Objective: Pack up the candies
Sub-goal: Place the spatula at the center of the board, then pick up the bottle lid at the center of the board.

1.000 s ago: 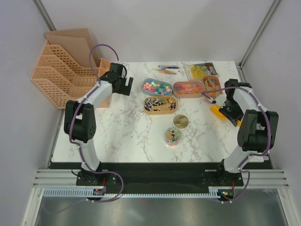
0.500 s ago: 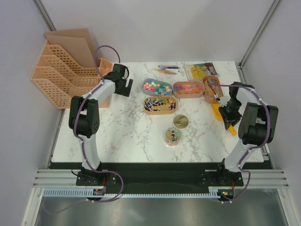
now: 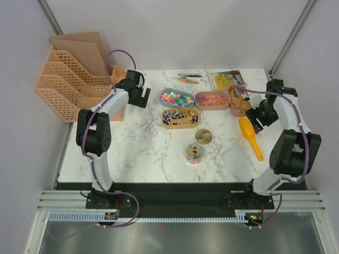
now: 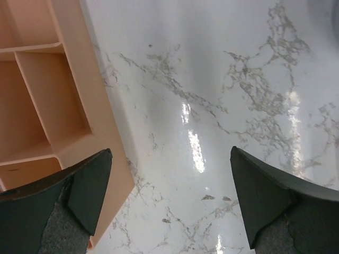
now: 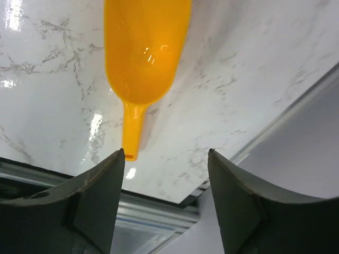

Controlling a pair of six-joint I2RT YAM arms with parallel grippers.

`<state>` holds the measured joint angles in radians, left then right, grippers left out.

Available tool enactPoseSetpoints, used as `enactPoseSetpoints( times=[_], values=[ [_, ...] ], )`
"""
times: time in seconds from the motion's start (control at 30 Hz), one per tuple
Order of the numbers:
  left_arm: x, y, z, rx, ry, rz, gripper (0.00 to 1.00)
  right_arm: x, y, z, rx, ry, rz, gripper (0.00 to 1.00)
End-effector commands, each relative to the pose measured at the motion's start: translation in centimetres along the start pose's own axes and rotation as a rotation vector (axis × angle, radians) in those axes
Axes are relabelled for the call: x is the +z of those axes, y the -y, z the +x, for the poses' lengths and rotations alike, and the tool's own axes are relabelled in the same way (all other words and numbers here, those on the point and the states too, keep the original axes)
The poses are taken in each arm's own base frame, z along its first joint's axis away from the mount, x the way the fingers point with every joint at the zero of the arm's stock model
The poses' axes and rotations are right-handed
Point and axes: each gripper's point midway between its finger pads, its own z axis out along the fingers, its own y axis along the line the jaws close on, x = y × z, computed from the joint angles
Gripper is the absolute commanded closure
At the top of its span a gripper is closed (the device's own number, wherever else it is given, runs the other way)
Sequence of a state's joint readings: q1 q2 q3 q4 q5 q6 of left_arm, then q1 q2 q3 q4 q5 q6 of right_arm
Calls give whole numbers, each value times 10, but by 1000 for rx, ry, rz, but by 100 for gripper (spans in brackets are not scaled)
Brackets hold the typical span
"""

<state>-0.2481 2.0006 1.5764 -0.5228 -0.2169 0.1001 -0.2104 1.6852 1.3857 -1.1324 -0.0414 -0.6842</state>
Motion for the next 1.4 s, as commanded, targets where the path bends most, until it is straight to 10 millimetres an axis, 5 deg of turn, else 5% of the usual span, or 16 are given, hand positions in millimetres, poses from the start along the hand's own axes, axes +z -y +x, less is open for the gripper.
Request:
enactPoseSetpoints(
  times=[0.0,0.2,0.27,0.3,0.33,0.53,0.7,0.9,1.37],
  values=[
    [-38,17,-20,23,70,150,0,-32,-3,-34,-306,188,16,27],
    [-38,34,7,13,21,235,0,0,-72,-87,-973,340,30,25],
    [-38,36,14,9,9,239,0,10,-98,-110,-1084,415,21,23],
    [-39,35,16,8,6,235,0,17,-105,-118,-1105,433,8,8],
    [-40,33,19,13,3,227,0,17,-110,-133,-1129,476,18,3],
    [-43,22,27,41,-3,173,0,35,-142,-166,-1289,538,-142,2],
    [-44,16,37,59,-17,141,0,48,-169,-162,-1459,533,-275,2],
    [-42,12,40,71,-24,114,0,53,-200,-132,-1634,475,-453,2],
    [-39,14,34,60,-15,118,0,78,-212,-139,-1685,393,-465,2]
  ],
)
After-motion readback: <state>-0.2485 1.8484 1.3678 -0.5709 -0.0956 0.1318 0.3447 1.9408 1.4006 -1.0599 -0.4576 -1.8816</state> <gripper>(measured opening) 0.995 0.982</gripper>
